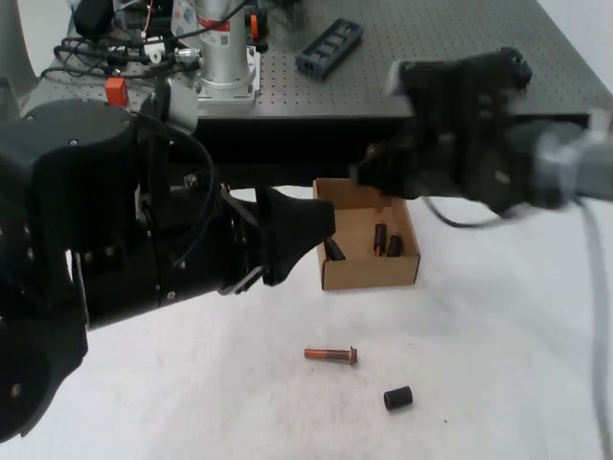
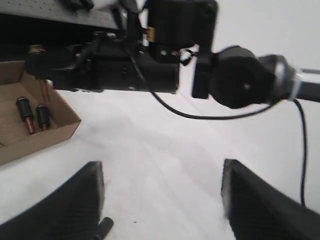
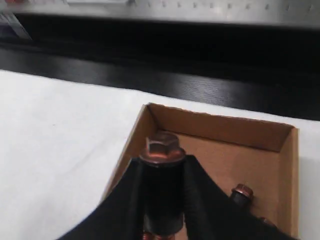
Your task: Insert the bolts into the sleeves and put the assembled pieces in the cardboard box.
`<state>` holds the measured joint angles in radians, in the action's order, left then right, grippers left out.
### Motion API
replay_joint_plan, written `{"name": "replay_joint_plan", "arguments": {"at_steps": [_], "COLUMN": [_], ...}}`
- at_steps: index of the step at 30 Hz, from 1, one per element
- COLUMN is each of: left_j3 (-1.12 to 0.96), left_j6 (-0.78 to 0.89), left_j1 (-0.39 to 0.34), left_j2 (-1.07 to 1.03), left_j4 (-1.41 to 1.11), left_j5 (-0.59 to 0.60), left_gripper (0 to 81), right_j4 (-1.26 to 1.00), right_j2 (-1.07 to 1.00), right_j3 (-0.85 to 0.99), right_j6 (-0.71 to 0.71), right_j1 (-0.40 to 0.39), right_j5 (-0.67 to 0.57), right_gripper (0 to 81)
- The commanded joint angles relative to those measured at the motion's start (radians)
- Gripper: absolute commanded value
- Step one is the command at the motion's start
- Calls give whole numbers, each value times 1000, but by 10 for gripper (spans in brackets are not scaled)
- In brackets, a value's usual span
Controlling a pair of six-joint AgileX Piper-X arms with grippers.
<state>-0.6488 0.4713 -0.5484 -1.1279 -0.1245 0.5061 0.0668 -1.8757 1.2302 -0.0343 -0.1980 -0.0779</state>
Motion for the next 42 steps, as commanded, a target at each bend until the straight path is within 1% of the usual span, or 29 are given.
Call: {"name": "replay_joint_plan", "arguments": {"at_steps": [1, 6, 7, 8, 9, 10, 11, 12, 13, 14, 15, 17, 18, 19, 21, 24, 26, 28, 30, 32, 35, 38, 42], "left_j3": [-4, -4, -4, -4, -4, -4, -4, -4, -4, -4, -4, -4, -4, -4, -4, -4, -4, -4, -4, -4, -4, -4, -4], "left_j6": [-25, -65, -72, -80, -99, -123, -145, -166, -204, -228, -246, -270, -277, -279, -279, -301, -314, -329, -332, -335, -345, -344, -344], "left_j1": [-3, -3, -3, -3, -3, -3, -3, -3, -3, -3, -3, -3, -3, -3, -3, -3, -3, -3, -3, -3, -3, -3, -3], "left_j2": [7, 7, 7, 7, 7, 7, 7, 7, 4, 2, 3, -4, -7, -9, -11, -10, -10, -10, -10, -10, -10, -10, -10], "left_j4": [22, 86, 99, 111, 124, 146, 172, 198, 223, 244, 261, 294, 306, 309, 310, 307, 307, 307, 307, 310, 310, 310, 310], "left_j5": [-6, -6, -6, -7, -16, -44, -97, -142, -159, -160, -160, -160, -160, -160, -165, -173, -173, -173, -173, -173, -159, -158, -158], "left_gripper": [484, 484, 484, 484, 484, 482, 482, 482, 482, 482, 482, 482, 482, 482, 482, 482, 482, 482, 482, 482, 482, 482, 482], "right_j4": [106, 270, 289, 296, 299, 302, 304, 306, 310, 318, 324, 337, 368, 414, 532, 743, 881, 961, 990, 963, 904, 860, 810], "right_j2": [-118, -242, -251, -254, -254, -254, -252, -251, -246, -238, -222, -173, -140, -103, -39, 36, 59, 63, 61, 61, 61, 61, 61], "right_j3": [142, 276, 288, 292, 292, 292, 298, 304, 311, 317, 322, 319, 319, 319, 319, 298, 269, 229, 170, 104, 1, -76, -154], "right_j6": [12, 12, 12, 12, 12, 12, 12, 12, 12, 12, 12, 50, 92, 154, 273, 454, 548, 585, 612, 635, 651, 671, 688], "right_j1": [6, 6, 6, 9, 10, 11, 12, 12, 16, 18, 22, 27, 29, 29, 25, -6, -34, -62, -95, -126, -165, -183, -184], "right_j5": [26, 61, 70, 66, 60, 60, 60, 58, 56, 48, 34, -25, -66, -105, -143, -135, -110, -87, -48, -1, 33, 50, 78], "right_gripper": [8, 0, 20, 56, 109, 178, 242, 321, 393, 431, 445, 421, 405, 392, 383, 383, 383, 383, 383, 384, 384, 384, 384]}}
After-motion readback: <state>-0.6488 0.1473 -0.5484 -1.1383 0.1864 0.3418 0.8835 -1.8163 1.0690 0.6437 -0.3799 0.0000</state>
